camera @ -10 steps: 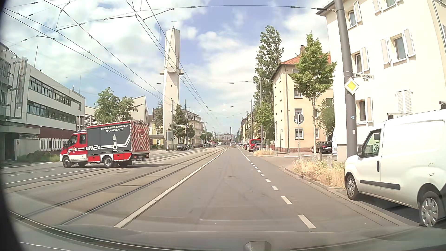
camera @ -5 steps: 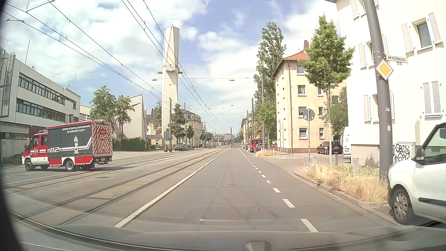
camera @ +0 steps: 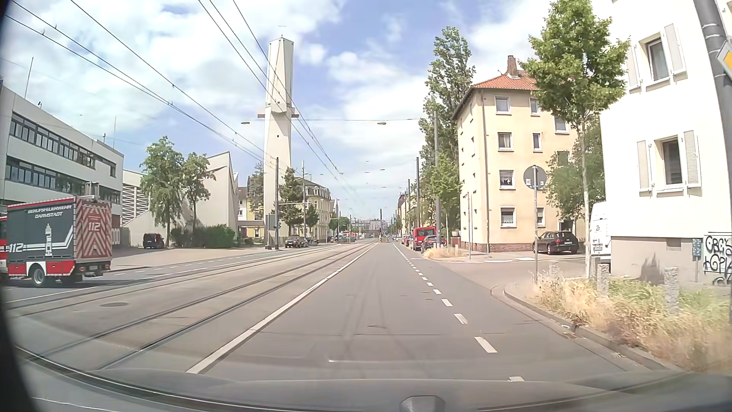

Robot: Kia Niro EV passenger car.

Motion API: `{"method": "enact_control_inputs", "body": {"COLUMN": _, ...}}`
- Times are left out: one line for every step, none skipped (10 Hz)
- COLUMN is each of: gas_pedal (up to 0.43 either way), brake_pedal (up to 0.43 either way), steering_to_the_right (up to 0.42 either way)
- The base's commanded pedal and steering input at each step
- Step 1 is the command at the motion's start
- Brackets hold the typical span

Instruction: Follow the waypoints while adhering to traffic rules and regulations

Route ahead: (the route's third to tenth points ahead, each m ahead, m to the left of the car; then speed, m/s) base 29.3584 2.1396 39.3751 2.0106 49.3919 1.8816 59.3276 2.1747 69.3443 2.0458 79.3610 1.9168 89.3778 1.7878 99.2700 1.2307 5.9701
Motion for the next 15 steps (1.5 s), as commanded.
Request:
{"method": "enact_control_inputs", "body": {"gas_pedal": 0.268, "brake_pedal": 0.024, "steering_to_the_right": -0.01}}
{"method": "enact_control_inputs", "body": {"gas_pedal": 0.268, "brake_pedal": 0.024, "steering_to_the_right": -0.01}}
{"method": "enact_control_inputs", "body": {"gas_pedal": 0.26, "brake_pedal": 0.03, "steering_to_the_right": -0.01}}
{"method": "enact_control_inputs", "body": {"gas_pedal": 0.26, "brake_pedal": 0.024, "steering_to_the_right": -0.01}}
{"method": "enact_control_inputs", "body": {"gas_pedal": 0.248, "brake_pedal": 0.024, "steering_to_the_right": -0.009}}
{"method": "enact_control_inputs", "body": {"gas_pedal": 0.248, "brake_pedal": 0.024, "steering_to_the_right": -0.008}}
{"method": "enact_control_inputs", "body": {"gas_pedal": 0.24, "brake_pedal": 0.024, "steering_to_the_right": -0.008}}
{"method": "enact_control_inputs", "body": {"gas_pedal": 0.228, "brake_pedal": 0.024, "steering_to_the_right": -0.007}}
{"method": "enact_control_inputs", "body": {"gas_pedal": 0.228, "brake_pedal": 0.024, "steering_to_the_right": -0.004}}
{"method": "enact_control_inputs", "body": {"gas_pedal": 0.228, "brake_pedal": 0.024, "steering_to_the_right": -0.003}}
{"method": "enact_control_inputs", "body": {"gas_pedal": 0.22, "brake_pedal": 0.024, "steering_to_the_right": -0.003}}
{"method": "enact_control_inputs", "body": {"gas_pedal": 0.22, "brake_pedal": 0.024, "steering_to_the_right": -0.003}}
{"method": "enact_control_inputs", "body": {"gas_pedal": 0.209, "brake_pedal": 0.024, "steering_to_the_right": -0.003}}
{"method": "enact_control_inputs", "body": {"gas_pedal": 0.197, "brake_pedal": 0.024, "steering_to_the_right": -0.002}}
{"method": "enact_control_inputs", "body": {"gas_pedal": 0.197, "brake_pedal": 0.024, "steering_to_the_right": -0.001}}
